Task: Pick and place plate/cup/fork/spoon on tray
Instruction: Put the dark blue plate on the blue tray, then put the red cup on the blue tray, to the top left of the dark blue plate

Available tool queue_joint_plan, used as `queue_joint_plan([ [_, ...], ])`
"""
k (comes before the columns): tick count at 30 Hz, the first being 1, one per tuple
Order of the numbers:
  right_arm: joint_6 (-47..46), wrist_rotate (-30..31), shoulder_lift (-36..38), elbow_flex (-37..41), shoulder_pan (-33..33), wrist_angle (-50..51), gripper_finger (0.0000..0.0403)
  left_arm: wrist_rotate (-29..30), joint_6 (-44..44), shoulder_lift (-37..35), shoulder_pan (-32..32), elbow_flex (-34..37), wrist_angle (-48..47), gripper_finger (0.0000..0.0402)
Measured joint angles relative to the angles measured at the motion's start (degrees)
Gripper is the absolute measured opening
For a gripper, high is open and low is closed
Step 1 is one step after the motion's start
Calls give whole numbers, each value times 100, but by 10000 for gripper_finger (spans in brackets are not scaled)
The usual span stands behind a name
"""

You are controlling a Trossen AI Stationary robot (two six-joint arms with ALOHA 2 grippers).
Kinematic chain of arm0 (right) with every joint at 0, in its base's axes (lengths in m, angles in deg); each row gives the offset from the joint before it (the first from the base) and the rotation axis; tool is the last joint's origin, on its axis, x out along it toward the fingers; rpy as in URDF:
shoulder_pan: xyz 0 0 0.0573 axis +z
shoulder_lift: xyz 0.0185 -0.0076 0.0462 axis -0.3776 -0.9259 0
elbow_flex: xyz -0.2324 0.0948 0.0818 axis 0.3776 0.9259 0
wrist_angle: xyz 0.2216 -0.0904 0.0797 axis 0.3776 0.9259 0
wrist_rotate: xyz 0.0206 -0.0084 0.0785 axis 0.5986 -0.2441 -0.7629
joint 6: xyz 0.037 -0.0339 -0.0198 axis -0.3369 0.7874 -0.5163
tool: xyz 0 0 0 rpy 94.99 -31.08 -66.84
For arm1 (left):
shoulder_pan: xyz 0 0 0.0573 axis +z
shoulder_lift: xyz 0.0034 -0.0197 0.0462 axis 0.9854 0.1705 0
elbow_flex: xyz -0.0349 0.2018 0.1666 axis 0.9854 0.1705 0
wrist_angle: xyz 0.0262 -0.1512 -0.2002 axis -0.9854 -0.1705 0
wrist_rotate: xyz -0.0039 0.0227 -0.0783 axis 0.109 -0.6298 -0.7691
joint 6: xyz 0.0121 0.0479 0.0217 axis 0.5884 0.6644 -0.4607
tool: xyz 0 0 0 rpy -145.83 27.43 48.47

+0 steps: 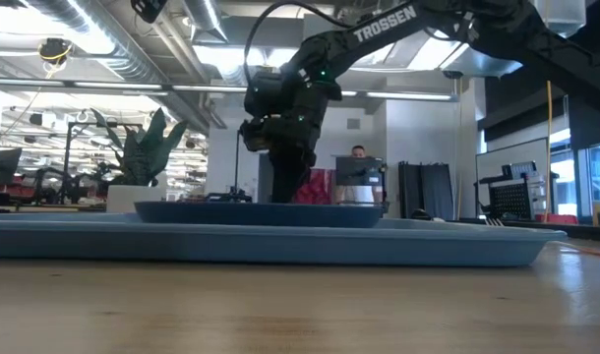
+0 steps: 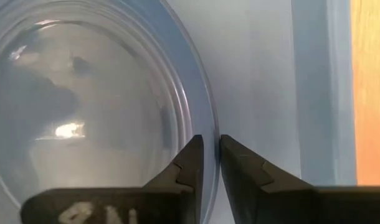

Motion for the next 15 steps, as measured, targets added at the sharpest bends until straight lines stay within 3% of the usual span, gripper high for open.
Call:
queue_joint_plan([
  [8, 0, -4, 0, -491, 7, 580, 60, 49, -126, 0, 0, 0, 2, 0],
  [15, -152, 56, 143, -1704, 62, 1597, 61, 785, -645, 2, -2, 0, 0, 6],
])
